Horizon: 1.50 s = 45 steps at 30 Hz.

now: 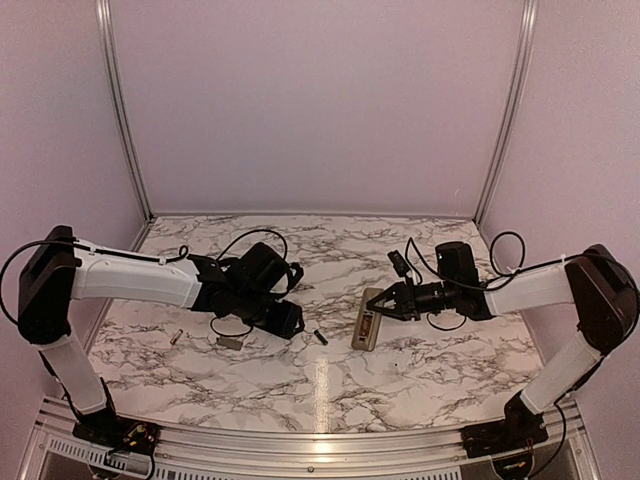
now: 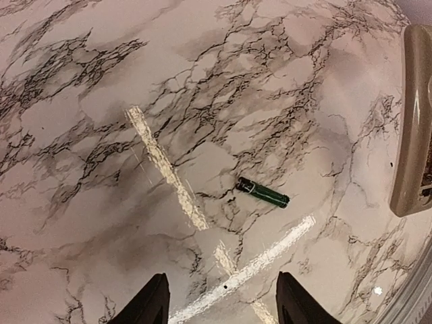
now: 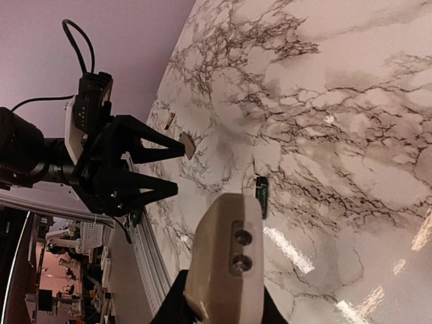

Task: Load the batteries into the remote control
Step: Pick up the battery from the center of the board.

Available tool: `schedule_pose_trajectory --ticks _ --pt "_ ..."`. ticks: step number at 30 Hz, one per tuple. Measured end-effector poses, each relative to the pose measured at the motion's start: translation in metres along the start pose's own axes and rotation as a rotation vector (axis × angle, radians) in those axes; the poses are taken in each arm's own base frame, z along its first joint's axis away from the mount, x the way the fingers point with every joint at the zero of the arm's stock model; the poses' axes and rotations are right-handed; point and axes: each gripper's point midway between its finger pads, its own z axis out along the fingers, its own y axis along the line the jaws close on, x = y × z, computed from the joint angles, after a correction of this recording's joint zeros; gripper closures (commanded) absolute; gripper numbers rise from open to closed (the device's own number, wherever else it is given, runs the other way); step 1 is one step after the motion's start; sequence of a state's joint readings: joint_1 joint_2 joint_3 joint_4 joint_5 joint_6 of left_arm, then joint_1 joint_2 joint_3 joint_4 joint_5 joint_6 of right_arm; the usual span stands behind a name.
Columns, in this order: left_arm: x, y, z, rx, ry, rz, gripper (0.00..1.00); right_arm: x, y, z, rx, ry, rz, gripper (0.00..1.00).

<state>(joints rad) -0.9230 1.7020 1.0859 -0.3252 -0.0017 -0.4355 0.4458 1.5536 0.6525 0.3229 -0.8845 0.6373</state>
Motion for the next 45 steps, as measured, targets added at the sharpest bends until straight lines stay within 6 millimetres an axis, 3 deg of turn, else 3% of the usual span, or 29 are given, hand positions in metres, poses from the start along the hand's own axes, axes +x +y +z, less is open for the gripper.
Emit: schedule_pose_trajectory --ticks 7,13,17,26,37,40,45 --pt "-0.004 -0.051 0.017 0.108 0.012 0.383 0.34 0.005 -0.002 -0.003 0.005 0.006 0.01 1.0" --pt "-0.017 -0.068 0.007 0.234 -0.018 0.768 0.33 0.002 0.0 -0.009 0.004 -0.008 0.008 1.0" --pt "-0.031 -0.074 0.016 0.302 -0.023 0.924 0.36 0.0 0.003 -0.013 0.002 -0.023 0.0 1.0" --pt "-0.017 -0.063 0.054 0.39 0.05 1.116 0.37 0.002 0.002 -0.027 0.01 -0.05 0.004 1.0" --pt "0.007 -0.051 0.083 0.431 0.14 1.186 0.38 0.007 0.002 -0.028 0.003 -0.043 0.015 1.0" --pt "0.007 -0.047 0.09 0.431 0.153 1.181 0.43 0.008 0.002 -0.028 0.001 -0.042 0.016 1.0" --pt "0.002 -0.039 0.091 0.416 0.158 1.156 0.62 0.008 0.002 -0.028 0.001 -0.041 0.016 1.0"
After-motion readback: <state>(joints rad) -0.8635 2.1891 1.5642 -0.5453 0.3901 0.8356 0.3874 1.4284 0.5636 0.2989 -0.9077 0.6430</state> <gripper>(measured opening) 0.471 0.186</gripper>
